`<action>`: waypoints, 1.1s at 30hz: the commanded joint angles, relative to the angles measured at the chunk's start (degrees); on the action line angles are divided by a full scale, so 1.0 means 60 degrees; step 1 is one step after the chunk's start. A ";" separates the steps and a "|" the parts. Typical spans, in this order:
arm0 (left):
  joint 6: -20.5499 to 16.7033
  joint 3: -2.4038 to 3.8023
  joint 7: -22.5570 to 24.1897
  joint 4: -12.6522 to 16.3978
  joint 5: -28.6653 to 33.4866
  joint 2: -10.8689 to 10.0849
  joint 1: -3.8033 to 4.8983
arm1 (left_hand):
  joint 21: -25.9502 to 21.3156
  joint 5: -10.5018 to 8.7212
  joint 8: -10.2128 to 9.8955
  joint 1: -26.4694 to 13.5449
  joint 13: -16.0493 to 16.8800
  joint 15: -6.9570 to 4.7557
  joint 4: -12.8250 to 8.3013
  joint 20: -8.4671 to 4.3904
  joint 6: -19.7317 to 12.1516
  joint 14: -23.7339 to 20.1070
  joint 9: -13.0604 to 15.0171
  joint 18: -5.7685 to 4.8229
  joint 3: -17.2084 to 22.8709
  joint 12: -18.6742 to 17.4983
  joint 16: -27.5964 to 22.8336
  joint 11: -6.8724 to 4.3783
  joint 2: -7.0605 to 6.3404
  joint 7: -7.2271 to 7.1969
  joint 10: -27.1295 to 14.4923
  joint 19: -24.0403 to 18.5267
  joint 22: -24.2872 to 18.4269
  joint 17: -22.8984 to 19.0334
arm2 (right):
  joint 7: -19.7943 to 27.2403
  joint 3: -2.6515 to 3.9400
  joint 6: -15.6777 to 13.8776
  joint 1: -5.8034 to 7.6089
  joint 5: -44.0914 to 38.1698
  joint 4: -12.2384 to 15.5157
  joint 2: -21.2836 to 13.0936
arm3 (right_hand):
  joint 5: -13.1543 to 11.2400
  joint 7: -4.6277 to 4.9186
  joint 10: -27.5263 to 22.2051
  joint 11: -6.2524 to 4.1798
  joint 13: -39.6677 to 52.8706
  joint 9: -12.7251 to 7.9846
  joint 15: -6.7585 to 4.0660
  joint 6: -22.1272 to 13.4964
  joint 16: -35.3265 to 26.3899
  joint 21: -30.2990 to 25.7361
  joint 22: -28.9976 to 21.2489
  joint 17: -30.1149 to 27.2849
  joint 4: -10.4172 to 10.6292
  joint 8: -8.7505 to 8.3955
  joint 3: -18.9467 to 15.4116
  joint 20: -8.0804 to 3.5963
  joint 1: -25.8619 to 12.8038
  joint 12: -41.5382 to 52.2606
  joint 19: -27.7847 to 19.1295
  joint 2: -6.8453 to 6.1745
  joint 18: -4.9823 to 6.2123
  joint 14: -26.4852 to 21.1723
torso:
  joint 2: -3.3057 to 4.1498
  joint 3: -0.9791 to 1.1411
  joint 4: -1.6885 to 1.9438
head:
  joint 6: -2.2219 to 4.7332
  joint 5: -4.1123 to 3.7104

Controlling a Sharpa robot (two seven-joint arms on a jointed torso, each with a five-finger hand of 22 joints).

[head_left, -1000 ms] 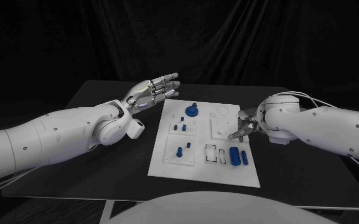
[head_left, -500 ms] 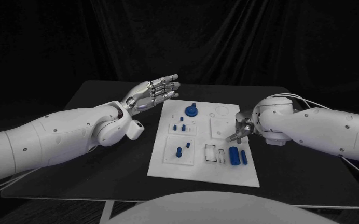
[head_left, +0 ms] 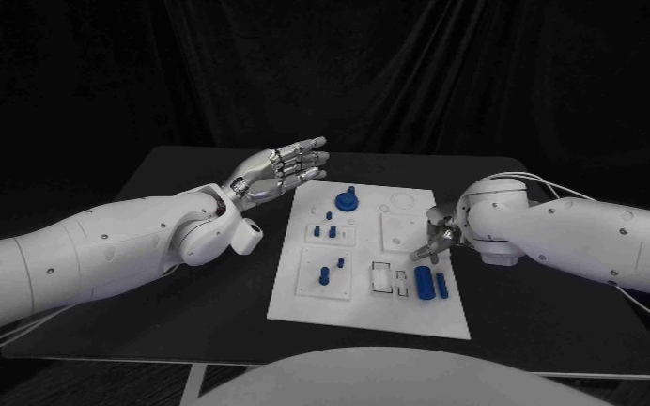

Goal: Assemble the parts on the task board

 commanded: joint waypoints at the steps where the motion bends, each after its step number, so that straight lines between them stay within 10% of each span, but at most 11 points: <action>1: 0.0146 0.0010 0.0556 -0.0007 0.0025 0.0036 -0.0024 | -0.0042 0.0034 0.0028 0.0101 0.0001 0.0003 -0.0017 0.0003 0.0052 -0.0026 0.0007 -0.0190 0.0057 0.0052 0.0023 0.0073 0.0024 -0.0017 0.0006 -0.0073 -0.0012 0.0004 | -0.0200 0.0003 0.0239 -0.0031 -0.0078 0.0008 0.0011 | -0.0123 0.0013 0.0985 0.0050 0.2514 0.0126 0.0045 -0.0099 -0.0034 -0.0038 0.2067 0.2011 0.0089 0.0059 0.0011 0.0039 -0.0146 0.0024 0.0480 -0.0035 -0.0105 0.0885 | 0.0004 -0.0003 -0.0002 | -0.0002 0.0009; 14: 0.0174 0.0010 0.0521 -0.0044 0.0025 0.0065 -0.0062 | -0.0057 0.0053 0.0024 0.0137 0.0000 0.0012 -0.0026 0.0003 0.0048 -0.0033 0.0006 -0.0196 0.0088 0.0048 0.0025 0.0084 0.0024 -0.0018 -0.0006 -0.0099 -0.0039 0.0004 | -0.0180 0.0003 0.0260 -0.0140 -0.0078 -0.0005 0.0033 | -0.0674 -0.0001 0.0985 0.0039 0.2514 0.0485 0.0040 -0.0126 -0.0049 -0.0027 0.2066 0.1974 0.0157 0.0096 0.0024 0.0039 -0.0504 0.0024 0.0476 -0.0075 -0.0104 0.0878 | 0.0000 0.0000 0.0003 | -0.0002 0.0025; 33: 0.0229 0.0010 0.0489 -0.0078 0.0025 0.0113 -0.0134 | -0.0077 -0.0026 0.0016 0.0035 -0.0005 0.0034 0.0107 0.0003 0.0051 -0.0053 0.0005 -0.0202 0.0108 0.0037 0.0027 0.0102 0.0077 -0.0015 -0.0042 -0.0136 -0.0081 0.0003 | -0.0125 0.0003 0.0200 -0.0296 -0.0078 -0.0039 0.0038 | 0.0376 -0.0010 0.0985 0.0026 0.2514 0.1113 0.0024 -0.0306 -0.0155 -0.0255 0.1990 0.1757 -0.0094 0.0097 0.0291 0.0023 -0.0179 0.0024 0.0378 -0.0099 -0.0049 0.0831 | -0.0001 -0.0004 -0.0003 | -0.0002 0.0030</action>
